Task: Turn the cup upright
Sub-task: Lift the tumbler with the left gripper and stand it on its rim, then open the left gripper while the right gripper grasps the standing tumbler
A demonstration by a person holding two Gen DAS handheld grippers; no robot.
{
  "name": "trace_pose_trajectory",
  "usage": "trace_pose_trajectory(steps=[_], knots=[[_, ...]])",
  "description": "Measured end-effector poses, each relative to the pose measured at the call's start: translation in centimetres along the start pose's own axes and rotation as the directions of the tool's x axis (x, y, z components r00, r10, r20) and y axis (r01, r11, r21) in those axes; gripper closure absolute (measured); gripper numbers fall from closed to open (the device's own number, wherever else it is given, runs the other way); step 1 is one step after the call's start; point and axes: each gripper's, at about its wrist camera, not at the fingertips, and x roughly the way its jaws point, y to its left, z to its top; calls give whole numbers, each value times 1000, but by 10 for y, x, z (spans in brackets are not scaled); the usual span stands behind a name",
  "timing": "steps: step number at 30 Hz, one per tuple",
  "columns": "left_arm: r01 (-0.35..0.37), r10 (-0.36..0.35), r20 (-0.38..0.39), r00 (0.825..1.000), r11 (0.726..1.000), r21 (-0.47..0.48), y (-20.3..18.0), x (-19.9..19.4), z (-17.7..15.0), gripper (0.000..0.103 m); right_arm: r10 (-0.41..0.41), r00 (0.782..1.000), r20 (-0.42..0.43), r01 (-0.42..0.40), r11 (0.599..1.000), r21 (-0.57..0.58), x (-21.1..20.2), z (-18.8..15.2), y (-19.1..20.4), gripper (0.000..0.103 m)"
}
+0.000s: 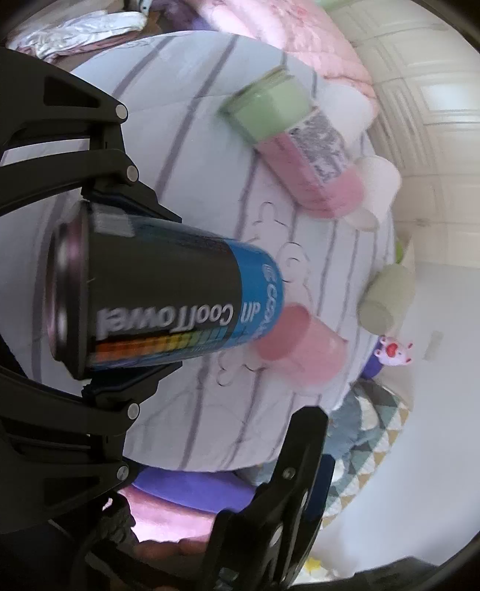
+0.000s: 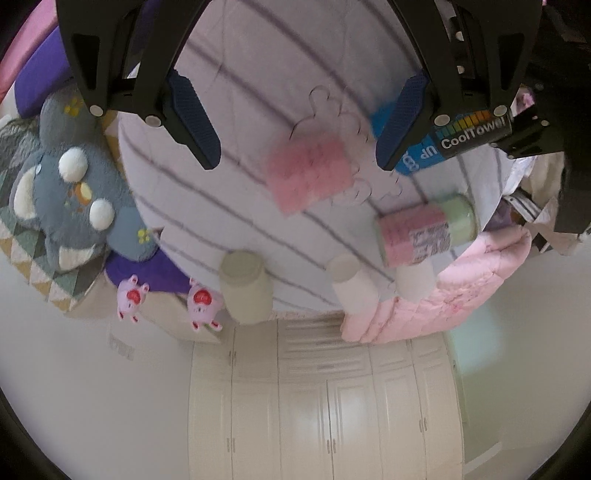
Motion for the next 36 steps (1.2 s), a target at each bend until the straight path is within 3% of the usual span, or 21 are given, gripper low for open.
trace_pose_trajectory(steps=[2,9,17,30,36], knots=[[-14,14,-24,1000,1000,-1,-1,2,-2,33,20,1000,-23,-20,1000,17,1,-4,1,16],[-7,8,22,1000,1000,-25,3,-23,-8,18,148,983,-108,-132,981,142,9,-12,1,16],[-28,27,14,1000,998,48,1,-46,-17,15,340,922,-188,-274,912,305,23,-18,12,16],[-6,8,-29,1000,997,82,7,-38,-17,15,458,844,-281,-282,823,494,64,-27,19,16],[9,-5,-52,999,997,80,12,-29,-13,15,519,807,-281,-304,773,556,80,-28,22,16]])
